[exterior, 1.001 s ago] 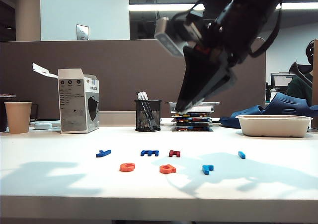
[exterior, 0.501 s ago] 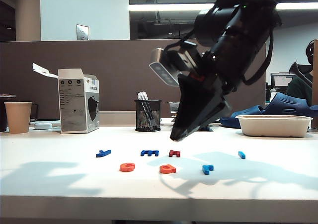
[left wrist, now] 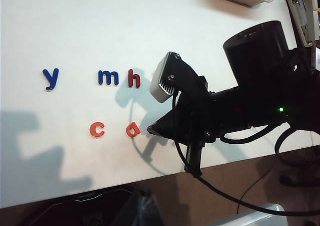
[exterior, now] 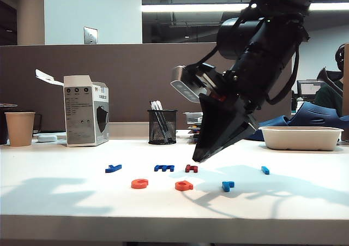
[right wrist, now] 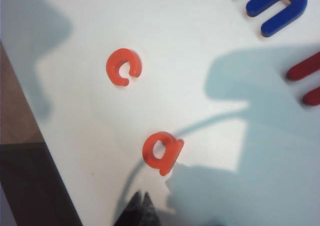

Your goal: Select the appropriate letters from the row of letter magnets placed on the table to arrange into the word "car".

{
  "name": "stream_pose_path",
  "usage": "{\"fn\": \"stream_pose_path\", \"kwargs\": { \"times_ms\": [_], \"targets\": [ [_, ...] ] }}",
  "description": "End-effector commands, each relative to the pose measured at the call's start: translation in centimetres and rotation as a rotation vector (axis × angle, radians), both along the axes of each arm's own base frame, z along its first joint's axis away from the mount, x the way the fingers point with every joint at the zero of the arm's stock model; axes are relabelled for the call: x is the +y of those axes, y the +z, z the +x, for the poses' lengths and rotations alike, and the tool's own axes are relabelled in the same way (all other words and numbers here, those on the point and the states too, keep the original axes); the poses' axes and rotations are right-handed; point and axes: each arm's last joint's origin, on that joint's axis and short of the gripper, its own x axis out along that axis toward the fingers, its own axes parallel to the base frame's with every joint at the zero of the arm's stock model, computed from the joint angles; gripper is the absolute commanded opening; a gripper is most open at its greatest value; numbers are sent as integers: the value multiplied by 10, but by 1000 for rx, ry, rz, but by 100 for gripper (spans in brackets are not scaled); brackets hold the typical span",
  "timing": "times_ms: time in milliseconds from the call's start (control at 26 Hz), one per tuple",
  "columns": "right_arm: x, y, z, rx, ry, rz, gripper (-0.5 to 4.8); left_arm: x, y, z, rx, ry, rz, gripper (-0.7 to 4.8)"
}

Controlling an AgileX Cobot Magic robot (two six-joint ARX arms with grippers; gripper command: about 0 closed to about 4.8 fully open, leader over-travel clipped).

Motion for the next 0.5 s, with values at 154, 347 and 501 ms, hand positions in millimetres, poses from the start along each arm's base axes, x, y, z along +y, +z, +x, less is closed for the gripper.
{"fn": "stream_pose_path", "kwargs": {
  "times_ms": [154, 347, 501],
  "targets": [
    [-1, 1, 2, -32, -53, -57, -2, 1, 2, 0, -10, 3, -6, -5],
    [0, 0, 2, -13, -64, -49, -2, 1, 2, 0, -10, 3, -6, -5],
    [0, -6, 3, 14, -76, -61, -2, 1, 2, 0, -10, 3, -6, -5]
  ]
}}
